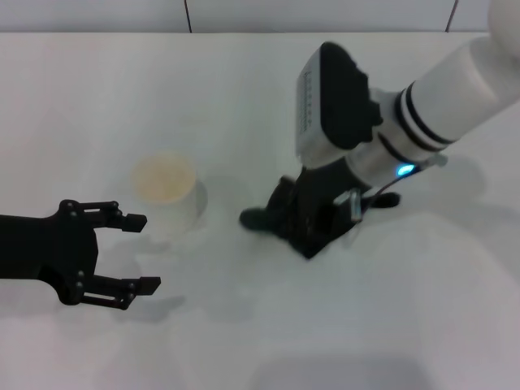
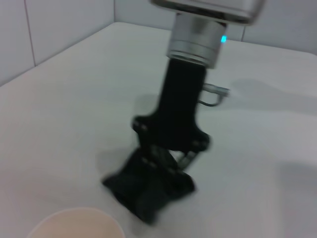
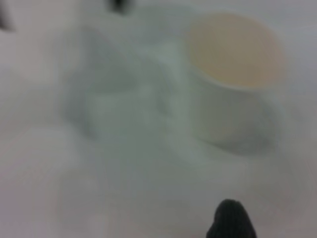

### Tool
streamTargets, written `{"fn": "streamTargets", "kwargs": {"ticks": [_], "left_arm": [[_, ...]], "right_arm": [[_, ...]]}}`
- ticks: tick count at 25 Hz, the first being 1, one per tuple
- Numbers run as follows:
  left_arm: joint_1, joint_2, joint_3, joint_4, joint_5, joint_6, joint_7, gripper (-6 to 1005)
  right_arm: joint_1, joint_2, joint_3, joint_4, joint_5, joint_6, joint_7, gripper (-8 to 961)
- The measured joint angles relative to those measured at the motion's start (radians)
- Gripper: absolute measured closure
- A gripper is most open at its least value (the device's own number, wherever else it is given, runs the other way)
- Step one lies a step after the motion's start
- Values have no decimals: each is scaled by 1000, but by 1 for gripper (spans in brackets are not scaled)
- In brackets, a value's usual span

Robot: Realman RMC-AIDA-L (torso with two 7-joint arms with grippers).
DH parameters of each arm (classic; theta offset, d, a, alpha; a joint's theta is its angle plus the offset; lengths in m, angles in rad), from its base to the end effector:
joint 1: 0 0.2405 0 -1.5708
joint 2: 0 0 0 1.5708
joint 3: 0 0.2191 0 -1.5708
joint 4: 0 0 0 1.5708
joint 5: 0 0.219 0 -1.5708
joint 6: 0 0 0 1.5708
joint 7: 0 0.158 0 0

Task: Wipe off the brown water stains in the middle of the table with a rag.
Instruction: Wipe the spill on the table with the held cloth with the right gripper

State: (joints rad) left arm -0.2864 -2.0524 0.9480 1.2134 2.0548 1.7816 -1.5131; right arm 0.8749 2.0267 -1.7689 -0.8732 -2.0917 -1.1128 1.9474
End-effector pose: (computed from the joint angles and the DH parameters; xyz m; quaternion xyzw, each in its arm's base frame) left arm -0.2314 0.2775 0.0563 -0.9858 -0.1156 -0.0931 0.0788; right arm 0.1063 0.3588 -0.1008 -0.9924 -0.0095 -0.1116 0.0518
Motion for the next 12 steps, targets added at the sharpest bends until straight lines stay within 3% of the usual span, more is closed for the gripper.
{"fn": "streamTargets", "kwargs": {"ticks": [7, 12], "left_arm": [[-4, 4, 0, -5, 1, -9, 2, 120], [0, 5, 0, -5, 1, -10, 3, 120]], "right_arm": [[-25, 1, -85, -77, 109, -100, -15, 870], [-22, -3, -96, -36, 84, 7, -19, 870]]}}
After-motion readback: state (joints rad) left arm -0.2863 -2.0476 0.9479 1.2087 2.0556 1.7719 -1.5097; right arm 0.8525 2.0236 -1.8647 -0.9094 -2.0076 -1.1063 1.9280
